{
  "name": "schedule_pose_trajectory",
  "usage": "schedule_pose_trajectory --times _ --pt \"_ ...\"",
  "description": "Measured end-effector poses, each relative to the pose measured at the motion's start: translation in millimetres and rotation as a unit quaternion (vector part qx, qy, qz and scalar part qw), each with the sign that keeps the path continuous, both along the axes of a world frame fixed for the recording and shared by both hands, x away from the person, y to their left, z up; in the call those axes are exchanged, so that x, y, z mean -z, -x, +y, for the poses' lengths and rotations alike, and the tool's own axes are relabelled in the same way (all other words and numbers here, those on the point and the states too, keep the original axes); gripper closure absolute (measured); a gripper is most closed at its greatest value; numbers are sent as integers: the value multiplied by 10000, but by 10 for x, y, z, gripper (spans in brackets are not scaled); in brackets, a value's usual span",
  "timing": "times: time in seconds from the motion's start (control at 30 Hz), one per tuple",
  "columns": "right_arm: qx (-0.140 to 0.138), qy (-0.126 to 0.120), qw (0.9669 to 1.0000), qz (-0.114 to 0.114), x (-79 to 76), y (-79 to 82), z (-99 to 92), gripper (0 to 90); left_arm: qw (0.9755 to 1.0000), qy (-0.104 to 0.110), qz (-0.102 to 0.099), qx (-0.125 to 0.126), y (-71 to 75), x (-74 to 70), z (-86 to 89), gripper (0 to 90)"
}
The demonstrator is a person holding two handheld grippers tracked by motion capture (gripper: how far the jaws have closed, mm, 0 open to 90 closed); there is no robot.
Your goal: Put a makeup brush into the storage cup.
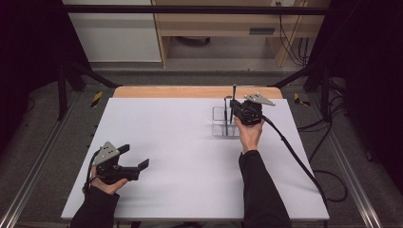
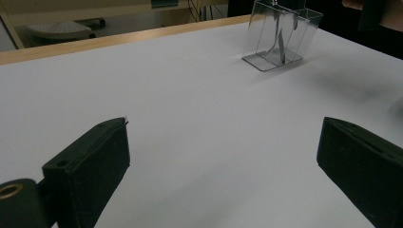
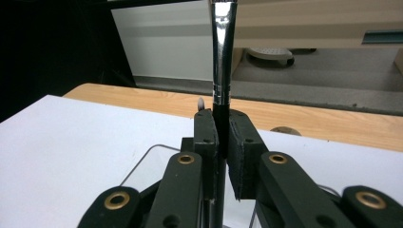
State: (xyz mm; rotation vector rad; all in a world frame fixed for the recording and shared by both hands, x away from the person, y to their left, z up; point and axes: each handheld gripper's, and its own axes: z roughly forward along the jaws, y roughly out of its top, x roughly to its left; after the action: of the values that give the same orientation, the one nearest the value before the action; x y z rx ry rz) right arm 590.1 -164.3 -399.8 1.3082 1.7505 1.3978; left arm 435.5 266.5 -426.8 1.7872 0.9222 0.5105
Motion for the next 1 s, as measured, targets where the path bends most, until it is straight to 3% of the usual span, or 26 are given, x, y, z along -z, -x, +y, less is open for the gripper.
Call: schedule_pose_trajectory --times 0.63,1.0 --pt "-113 266 9991 297 152 9 70 811 10000 -6 -23 0 3 -6 4 33" --pt "-162 227 9990 341 76 106 -37 762 10000 -8 -23 -9 3 -6 0 33"
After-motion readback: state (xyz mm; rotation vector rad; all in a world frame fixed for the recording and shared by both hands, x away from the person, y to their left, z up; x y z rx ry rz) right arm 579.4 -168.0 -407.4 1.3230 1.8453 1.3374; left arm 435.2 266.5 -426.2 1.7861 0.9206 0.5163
